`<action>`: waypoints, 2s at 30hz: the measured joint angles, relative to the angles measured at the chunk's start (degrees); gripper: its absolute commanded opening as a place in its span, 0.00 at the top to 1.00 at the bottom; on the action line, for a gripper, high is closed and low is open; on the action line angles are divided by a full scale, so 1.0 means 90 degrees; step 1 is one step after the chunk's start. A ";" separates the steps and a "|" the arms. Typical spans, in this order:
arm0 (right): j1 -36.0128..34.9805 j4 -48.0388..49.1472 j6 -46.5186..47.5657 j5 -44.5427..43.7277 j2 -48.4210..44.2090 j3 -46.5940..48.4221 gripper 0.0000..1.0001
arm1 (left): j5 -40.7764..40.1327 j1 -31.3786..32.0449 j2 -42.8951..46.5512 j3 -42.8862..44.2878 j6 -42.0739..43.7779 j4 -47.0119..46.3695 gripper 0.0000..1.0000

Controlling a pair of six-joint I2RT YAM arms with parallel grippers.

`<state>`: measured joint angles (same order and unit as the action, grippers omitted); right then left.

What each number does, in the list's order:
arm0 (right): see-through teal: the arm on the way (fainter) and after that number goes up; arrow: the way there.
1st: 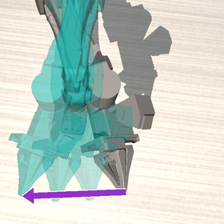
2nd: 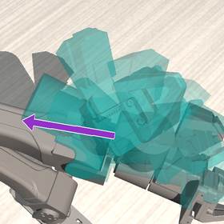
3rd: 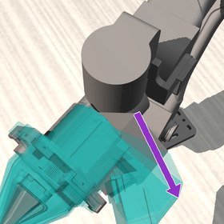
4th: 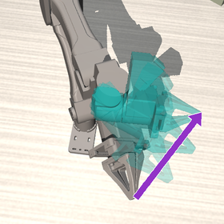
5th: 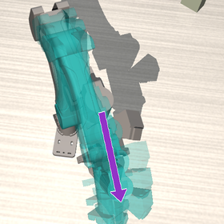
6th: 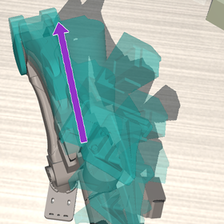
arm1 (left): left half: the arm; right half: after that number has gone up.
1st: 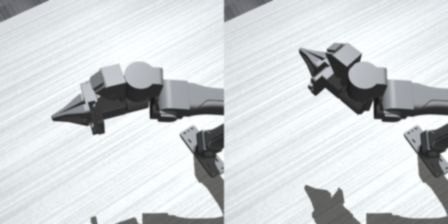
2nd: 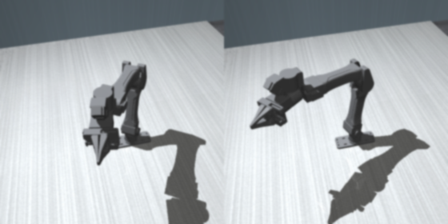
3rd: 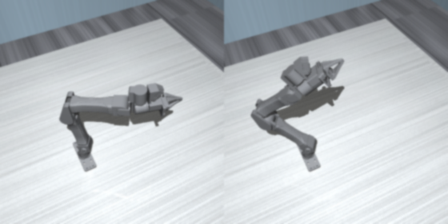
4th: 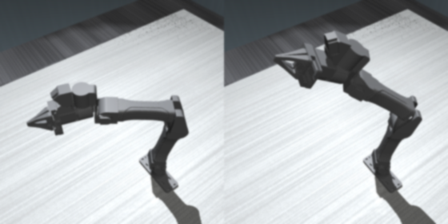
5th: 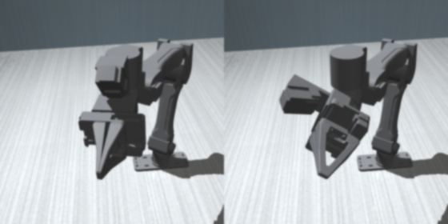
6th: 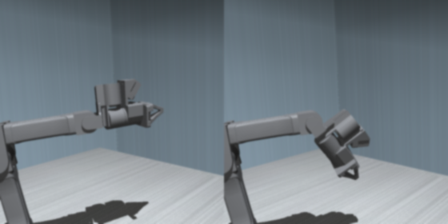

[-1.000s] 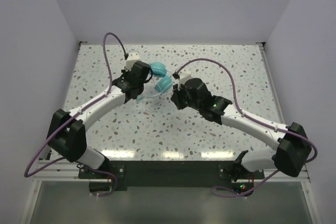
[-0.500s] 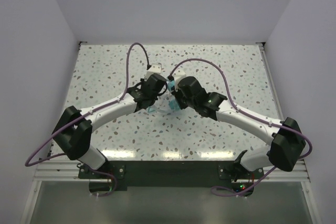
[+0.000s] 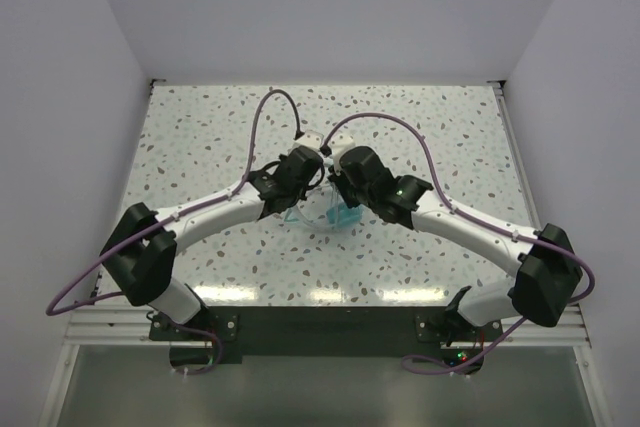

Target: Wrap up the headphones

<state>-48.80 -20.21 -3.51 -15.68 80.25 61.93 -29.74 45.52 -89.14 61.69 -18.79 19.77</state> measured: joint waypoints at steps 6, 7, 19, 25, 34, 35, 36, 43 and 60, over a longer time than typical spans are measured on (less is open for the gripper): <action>0.0070 0.0010 0.0027 -0.0061 -0.0007 0.0029 0.85 | 0.0180 0.0073 0.0046 -0.0194 0.0134 0.0104 1.00; 0.0095 0.0010 0.0032 -0.0061 -0.0007 0.0029 0.85 | 0.0214 0.0087 0.0068 -0.0231 0.0165 0.0119 1.00; 0.0792 0.0002 0.0114 0.0257 -0.0019 0.0114 0.85 | 0.0665 0.0240 0.0505 -0.0508 0.0240 0.0153 1.00; 0.1328 0.0005 0.0104 0.0716 0.0015 0.0265 0.85 | 0.0925 0.0357 0.0673 -0.0580 0.0277 0.0100 1.00; 0.1462 0.0160 0.0024 0.1039 0.0277 0.0255 0.86 | 0.1205 0.0418 0.1355 -0.0680 0.0248 0.0134 1.00; 0.1474 0.0177 0.0007 0.1047 0.0277 0.0238 0.86 | 0.1209 0.0418 0.1457 -0.0680 0.0223 0.0134 1.00; 0.1496 0.0219 -0.0022 0.1054 0.0277 0.0202 0.86 | 0.1209 0.0418 0.1557 -0.0680 0.0209 0.0136 1.00; 0.1698 0.0551 -0.0231 0.1389 0.0277 -0.0029 0.85 | 0.1234 0.0418 0.2021 -0.0675 0.0143 0.0287 1.00; 0.1787 0.3502 -0.1557 0.3478 0.0270 -0.1248 0.82 | 0.1013 0.0423 0.2946 0.0573 -0.0352 0.1115 1.00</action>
<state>-32.71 11.31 -17.52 15.62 82.67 50.70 -20.62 49.32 -62.63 66.85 -21.96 29.80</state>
